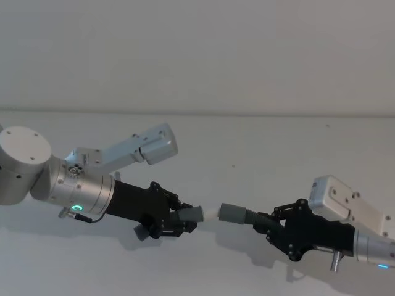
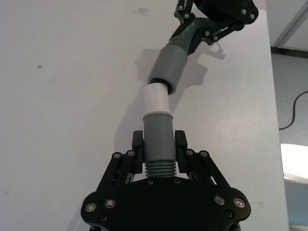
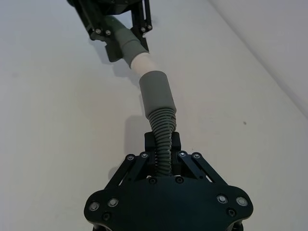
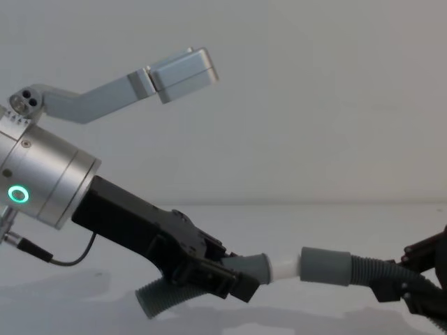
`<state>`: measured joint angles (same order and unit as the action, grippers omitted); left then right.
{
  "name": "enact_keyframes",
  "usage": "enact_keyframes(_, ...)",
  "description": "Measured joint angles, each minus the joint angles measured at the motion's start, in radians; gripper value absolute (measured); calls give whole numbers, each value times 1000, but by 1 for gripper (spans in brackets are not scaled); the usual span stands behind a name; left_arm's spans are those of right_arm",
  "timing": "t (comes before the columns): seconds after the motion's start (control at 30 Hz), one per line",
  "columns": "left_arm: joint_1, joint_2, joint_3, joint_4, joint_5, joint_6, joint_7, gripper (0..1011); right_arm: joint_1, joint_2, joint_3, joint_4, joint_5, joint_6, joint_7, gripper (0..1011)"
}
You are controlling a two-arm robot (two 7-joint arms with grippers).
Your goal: Use both hands to pick up one end of the pipe from the table, align the ends, and insert them.
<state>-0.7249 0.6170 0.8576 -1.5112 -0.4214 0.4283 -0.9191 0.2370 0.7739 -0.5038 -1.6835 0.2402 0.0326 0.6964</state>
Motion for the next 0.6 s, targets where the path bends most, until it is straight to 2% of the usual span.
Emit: enact_keyframes(0.6, -9, 9, 15, -12, -8, 2, 7, 375, 5, -3, -1, -3, 3, 17, 1, 145)
